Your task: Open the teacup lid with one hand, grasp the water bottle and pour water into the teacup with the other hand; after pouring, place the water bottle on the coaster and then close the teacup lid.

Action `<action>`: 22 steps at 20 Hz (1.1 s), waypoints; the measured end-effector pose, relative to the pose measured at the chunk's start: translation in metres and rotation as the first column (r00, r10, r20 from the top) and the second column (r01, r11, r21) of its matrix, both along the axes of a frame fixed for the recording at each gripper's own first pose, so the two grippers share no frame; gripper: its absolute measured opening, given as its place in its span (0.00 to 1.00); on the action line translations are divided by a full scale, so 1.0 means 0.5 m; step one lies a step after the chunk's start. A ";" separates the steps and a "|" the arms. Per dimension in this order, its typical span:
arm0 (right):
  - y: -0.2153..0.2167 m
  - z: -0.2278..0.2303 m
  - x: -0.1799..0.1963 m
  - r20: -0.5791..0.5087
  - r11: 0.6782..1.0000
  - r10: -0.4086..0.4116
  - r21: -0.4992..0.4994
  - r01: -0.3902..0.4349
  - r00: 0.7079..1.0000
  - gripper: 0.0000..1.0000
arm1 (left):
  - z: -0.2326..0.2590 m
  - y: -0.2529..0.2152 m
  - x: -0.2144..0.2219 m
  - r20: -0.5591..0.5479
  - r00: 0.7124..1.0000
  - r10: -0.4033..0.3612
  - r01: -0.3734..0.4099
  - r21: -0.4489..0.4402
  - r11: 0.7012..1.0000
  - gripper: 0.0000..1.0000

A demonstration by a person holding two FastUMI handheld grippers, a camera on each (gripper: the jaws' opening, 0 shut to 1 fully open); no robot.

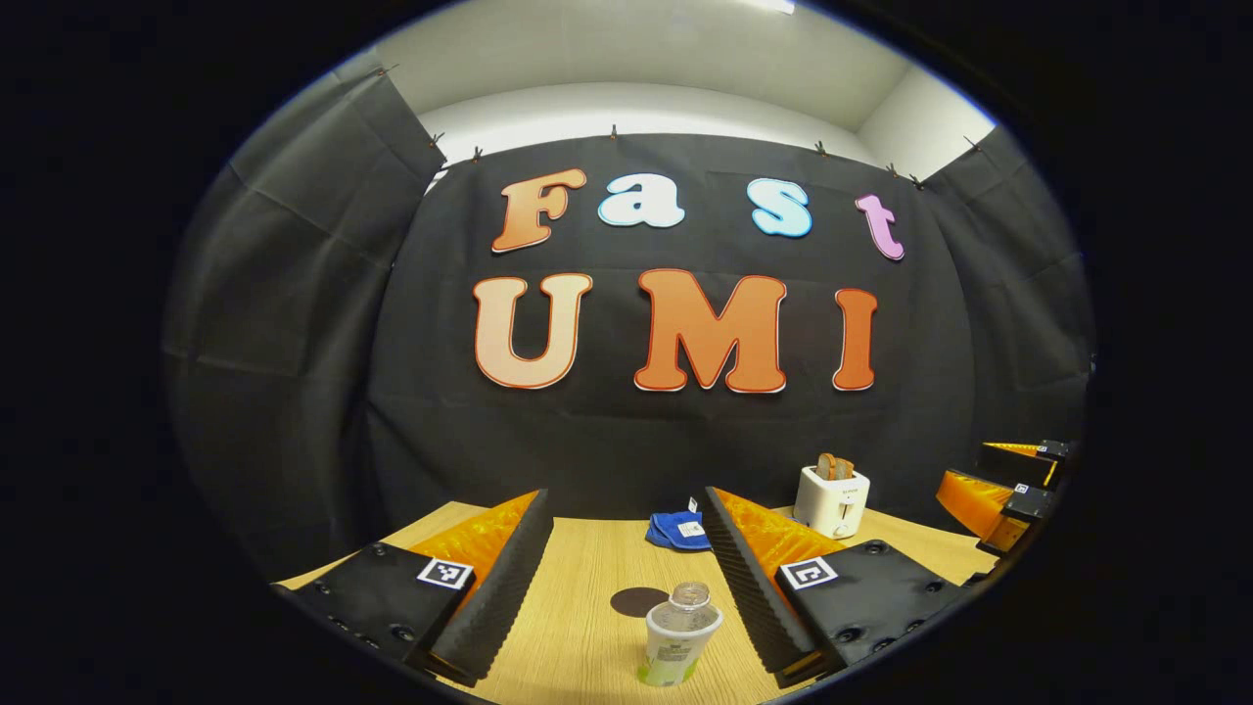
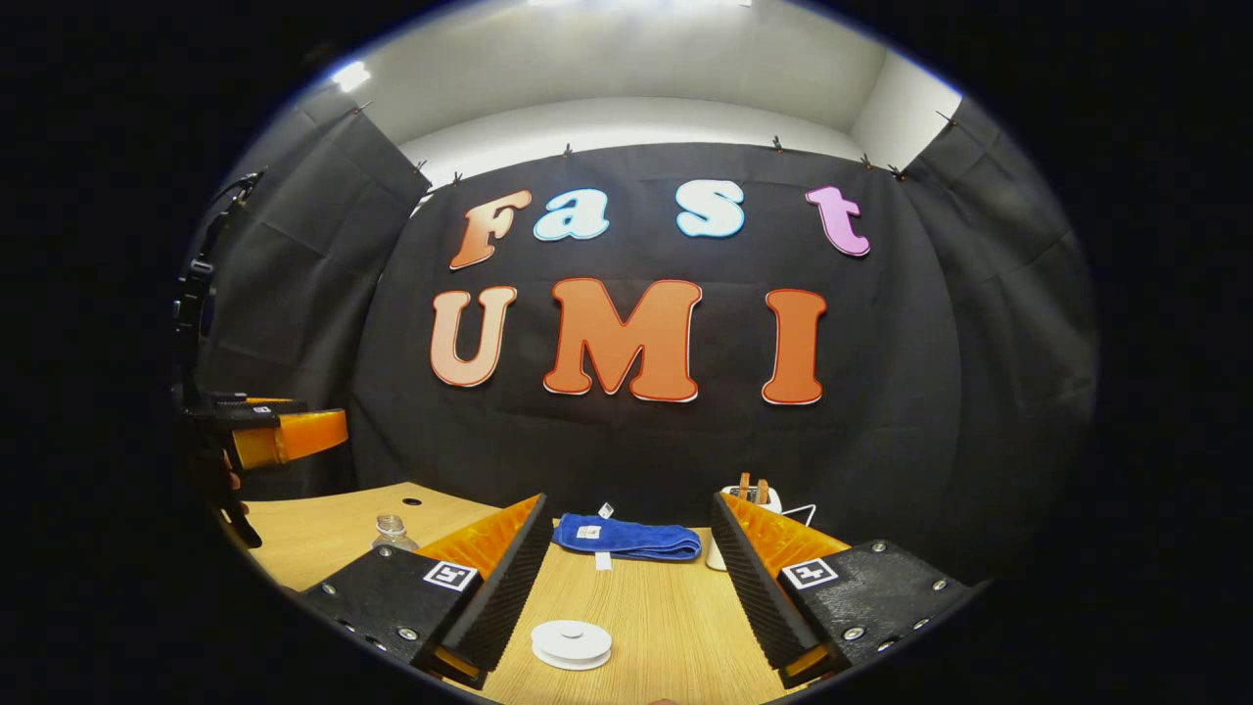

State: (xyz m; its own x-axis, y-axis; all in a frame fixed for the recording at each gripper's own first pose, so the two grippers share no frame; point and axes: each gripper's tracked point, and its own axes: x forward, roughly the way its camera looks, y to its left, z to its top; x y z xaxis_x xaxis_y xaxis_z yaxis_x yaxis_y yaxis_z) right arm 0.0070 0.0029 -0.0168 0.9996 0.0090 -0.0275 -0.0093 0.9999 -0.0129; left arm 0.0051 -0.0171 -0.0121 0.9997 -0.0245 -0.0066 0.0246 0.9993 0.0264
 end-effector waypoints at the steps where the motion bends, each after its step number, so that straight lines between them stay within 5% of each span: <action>1: -0.002 0.000 0.002 0.000 1.000 -0.003 -0.002 0.003 1.000 0.97 | 0.001 0.000 0.000 0.001 1.000 0.003 -0.003 -0.001 1.000 0.98; 14: 0.028 -0.116 0.023 -0.128 0.998 0.055 0.040 -0.050 0.990 0.97 | -0.074 -0.022 -0.018 -0.051 0.998 -0.031 0.033 0.037 0.999 0.98; 22: 0.104 -0.261 0.041 -0.273 0.984 0.178 0.072 -0.164 0.945 0.94 | -0.168 -0.021 -0.043 -0.122 0.991 -0.056 0.062 0.046 0.997 0.98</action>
State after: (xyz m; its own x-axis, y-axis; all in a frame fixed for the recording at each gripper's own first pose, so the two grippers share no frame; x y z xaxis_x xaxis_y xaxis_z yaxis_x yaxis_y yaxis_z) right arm 0.0274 0.0549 -0.1471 0.9359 0.1873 -0.2983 -0.1767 0.9823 0.0624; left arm -0.0164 -0.0274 -0.0959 0.9883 -0.0803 -0.1297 0.0898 0.9936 0.0688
